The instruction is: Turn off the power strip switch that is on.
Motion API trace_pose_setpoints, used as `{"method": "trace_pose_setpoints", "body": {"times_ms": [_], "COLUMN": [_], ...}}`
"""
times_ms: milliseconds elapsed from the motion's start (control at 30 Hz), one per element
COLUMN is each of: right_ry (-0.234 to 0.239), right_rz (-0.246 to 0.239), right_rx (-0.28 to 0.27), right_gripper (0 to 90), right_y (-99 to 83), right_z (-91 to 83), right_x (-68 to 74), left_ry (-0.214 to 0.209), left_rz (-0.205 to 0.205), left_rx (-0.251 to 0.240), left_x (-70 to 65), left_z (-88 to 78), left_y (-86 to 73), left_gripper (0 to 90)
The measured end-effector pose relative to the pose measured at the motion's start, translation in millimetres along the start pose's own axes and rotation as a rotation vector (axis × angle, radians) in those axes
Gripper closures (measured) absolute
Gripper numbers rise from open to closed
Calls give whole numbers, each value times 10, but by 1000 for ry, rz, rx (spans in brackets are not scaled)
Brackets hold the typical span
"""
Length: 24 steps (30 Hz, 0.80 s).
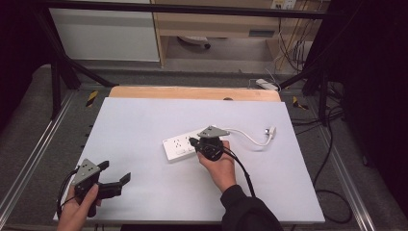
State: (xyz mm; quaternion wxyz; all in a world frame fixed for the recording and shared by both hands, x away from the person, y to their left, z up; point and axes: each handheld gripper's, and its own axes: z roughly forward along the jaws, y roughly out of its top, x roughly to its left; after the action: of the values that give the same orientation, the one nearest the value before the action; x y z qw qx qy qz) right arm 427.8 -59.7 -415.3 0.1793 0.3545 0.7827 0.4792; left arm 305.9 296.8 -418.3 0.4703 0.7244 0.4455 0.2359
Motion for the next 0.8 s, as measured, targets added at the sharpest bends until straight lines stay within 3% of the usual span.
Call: {"method": "trace_pose_setpoints", "body": {"times_ms": [800], "right_ry": [6], "right_rz": [9], "right_rx": [52], "right_gripper": [900], "right_y": [-154], "right_z": [166], "right_x": [47], "left_ry": [3], "left_rz": [7], "left_rx": [-2], "left_x": [-3], "left_z": [-1], "left_y": [3], "left_gripper": [60]}}
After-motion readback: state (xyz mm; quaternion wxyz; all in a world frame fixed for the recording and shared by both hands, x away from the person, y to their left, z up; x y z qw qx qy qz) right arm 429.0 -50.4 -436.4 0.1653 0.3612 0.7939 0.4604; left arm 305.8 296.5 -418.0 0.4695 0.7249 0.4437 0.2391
